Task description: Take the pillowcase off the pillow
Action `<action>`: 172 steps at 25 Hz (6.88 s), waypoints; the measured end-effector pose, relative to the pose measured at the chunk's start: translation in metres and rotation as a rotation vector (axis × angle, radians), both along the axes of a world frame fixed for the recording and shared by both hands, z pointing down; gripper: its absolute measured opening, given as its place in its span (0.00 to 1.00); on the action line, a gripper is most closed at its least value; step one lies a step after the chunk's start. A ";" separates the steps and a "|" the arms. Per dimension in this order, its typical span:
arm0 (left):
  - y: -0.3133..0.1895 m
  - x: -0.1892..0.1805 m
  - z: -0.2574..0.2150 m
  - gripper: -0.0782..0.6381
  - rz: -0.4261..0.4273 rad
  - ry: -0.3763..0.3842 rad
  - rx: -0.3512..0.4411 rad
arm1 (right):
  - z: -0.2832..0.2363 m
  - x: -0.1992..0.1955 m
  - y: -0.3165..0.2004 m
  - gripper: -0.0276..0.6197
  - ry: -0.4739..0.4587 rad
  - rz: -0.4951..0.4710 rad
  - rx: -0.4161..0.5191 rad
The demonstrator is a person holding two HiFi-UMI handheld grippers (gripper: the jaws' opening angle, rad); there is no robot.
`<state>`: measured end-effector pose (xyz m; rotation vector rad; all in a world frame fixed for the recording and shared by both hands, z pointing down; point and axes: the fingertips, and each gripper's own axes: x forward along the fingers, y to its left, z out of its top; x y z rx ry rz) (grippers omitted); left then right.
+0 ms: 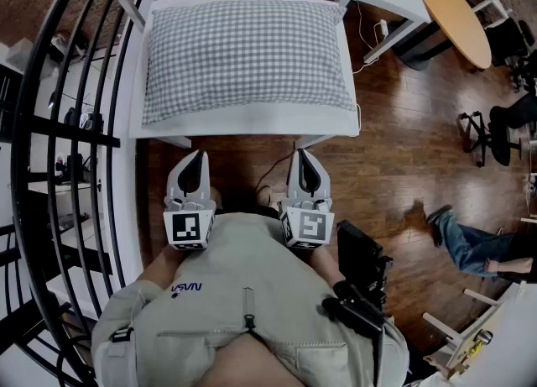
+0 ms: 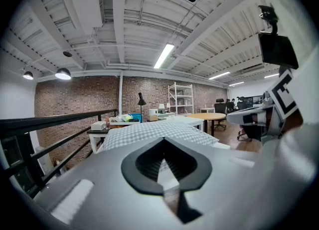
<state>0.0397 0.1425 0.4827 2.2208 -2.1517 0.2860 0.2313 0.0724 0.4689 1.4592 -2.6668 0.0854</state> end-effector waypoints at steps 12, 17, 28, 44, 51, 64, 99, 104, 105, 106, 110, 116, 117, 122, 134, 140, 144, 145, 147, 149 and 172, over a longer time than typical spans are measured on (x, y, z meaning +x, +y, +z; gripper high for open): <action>-0.062 0.010 -0.069 0.11 -0.061 -0.033 0.148 | -0.065 0.008 -0.067 0.05 -0.058 -0.067 0.183; -0.086 0.001 -0.080 0.12 -0.064 -0.060 0.161 | -0.064 0.000 -0.095 0.05 -0.103 -0.077 0.196; -0.158 -0.075 -0.076 0.12 0.054 0.001 0.139 | -0.105 -0.090 -0.157 0.05 -0.005 0.006 0.209; -0.183 -0.214 -0.048 0.12 -0.102 -0.003 0.075 | -0.087 -0.259 -0.188 0.05 0.033 -0.231 0.195; -0.163 -0.269 -0.013 0.12 -0.325 0.013 -0.014 | -0.049 -0.343 -0.168 0.06 0.112 -0.553 0.110; -0.129 -0.327 0.097 0.18 -0.243 0.158 -0.220 | 0.151 -0.419 -0.096 0.26 0.954 -0.786 -0.164; -0.164 -0.223 0.159 0.41 0.338 0.602 -0.444 | 0.057 -0.320 -0.132 0.05 0.484 -0.477 -0.283; -0.174 -0.222 0.168 0.23 0.330 0.554 -0.480 | 0.067 -0.317 -0.131 0.05 0.485 -0.493 -0.297; -0.175 -0.224 0.166 0.15 0.324 0.556 -0.470 | 0.068 -0.315 -0.132 0.05 0.485 -0.489 -0.300; -0.175 -0.227 0.162 0.14 0.321 0.560 -0.461 | 0.070 -0.313 -0.134 0.05 0.486 -0.481 -0.302; -0.169 -0.240 0.143 0.13 0.300 0.608 -0.406 | 0.075 -0.298 -0.141 0.05 0.498 -0.444 -0.312; -0.186 -0.268 0.069 0.13 0.235 0.836 -0.182 | 0.077 -0.277 -0.140 0.05 0.688 -0.527 -0.230; -0.190 -0.271 0.060 0.13 0.236 0.864 -0.160 | 0.081 -0.270 -0.142 0.05 0.754 -0.542 -0.201; -0.200 -0.279 0.046 0.13 0.223 0.983 -0.115 | 0.085 -0.223 -0.188 0.05 0.933 -0.431 -0.161; -0.213 -0.251 0.025 0.13 0.197 1.028 -0.148 | 0.025 -0.354 -0.072 0.37 0.569 -0.931 -0.072; -0.227 -0.260 0.018 0.13 0.138 1.071 -0.152 | 0.049 -0.370 -0.068 0.06 0.784 -0.982 0.097; -0.229 -0.291 0.014 0.13 0.065 1.140 -0.102 | 0.073 -0.332 -0.064 0.06 0.912 -1.030 -0.004; -0.227 -0.296 0.013 0.13 0.058 1.136 -0.100 | 0.081 -0.317 -0.072 0.06 0.961 -0.999 -0.027; -0.220 -0.301 0.014 0.13 0.065 1.137 -0.097 | 0.092 -0.282 -0.101 0.06 1.046 -0.894 -0.080; -0.208 -0.300 0.019 0.13 0.095 1.142 -0.100 | 0.098 -0.252 -0.132 0.06 1.070 -0.782 -0.152; -0.197 -0.300 0.053 0.32 0.112 0.760 -0.120 | 0.013 -0.316 -0.177 0.14 0.520 -0.662 -0.198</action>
